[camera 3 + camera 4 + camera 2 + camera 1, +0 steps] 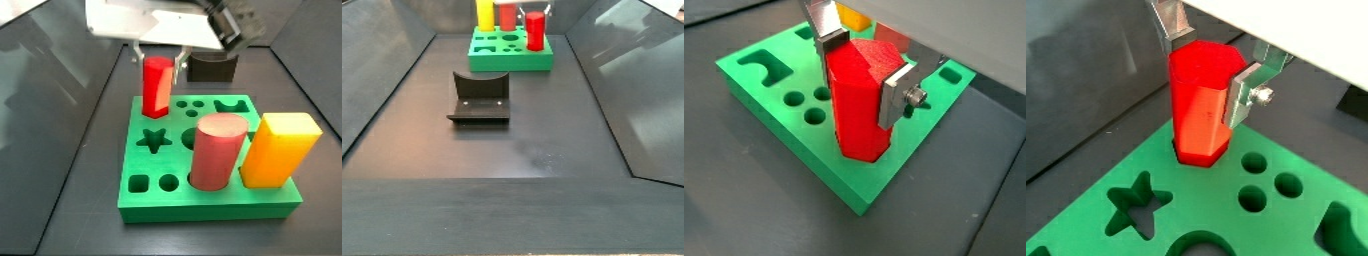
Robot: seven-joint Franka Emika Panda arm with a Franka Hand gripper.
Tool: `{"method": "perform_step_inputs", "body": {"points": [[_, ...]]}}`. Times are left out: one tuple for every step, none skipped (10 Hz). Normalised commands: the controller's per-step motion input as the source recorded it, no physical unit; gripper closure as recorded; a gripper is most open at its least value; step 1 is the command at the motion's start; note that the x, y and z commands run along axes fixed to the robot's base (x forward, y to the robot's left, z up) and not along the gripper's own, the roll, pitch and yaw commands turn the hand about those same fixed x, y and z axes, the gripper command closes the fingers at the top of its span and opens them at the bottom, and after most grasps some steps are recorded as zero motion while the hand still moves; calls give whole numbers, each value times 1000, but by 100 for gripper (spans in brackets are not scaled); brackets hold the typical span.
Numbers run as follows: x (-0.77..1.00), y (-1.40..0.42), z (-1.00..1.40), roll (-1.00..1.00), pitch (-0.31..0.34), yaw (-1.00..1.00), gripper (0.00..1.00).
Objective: Pick up the hexagon object. Move up. Move to above the board. Insert the hexagon object.
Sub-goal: Insert the hexagon object.
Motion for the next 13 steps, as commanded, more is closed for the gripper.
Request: {"method": "perform_step_inputs", "body": {"points": [[-49, 0, -260, 1, -31, -126, 100], [0, -40, -426, 0, -114, -114, 100], [0, -3, -646, 0, -116, -57, 100], [0, 0, -943, 0, -147, -11, 100], [-9, 0, -974, 0, -156, 0, 100], [0, -40, -794, -84, -211, 0, 100], [-34, -129, -777, -116, -200, -37, 100], [-80, -3, -971, -46, -146, -11, 100], [-106, 0, -1000, 0, -83, -20, 100], [-37, 0, -1000, 0, -13, 0, 100], [-14, 0, -1000, 0, -39, -9, 100], [-29, 0, -1000, 0, -36, 0, 100], [-306, -17, -523, 41, -196, 0, 100]]}}
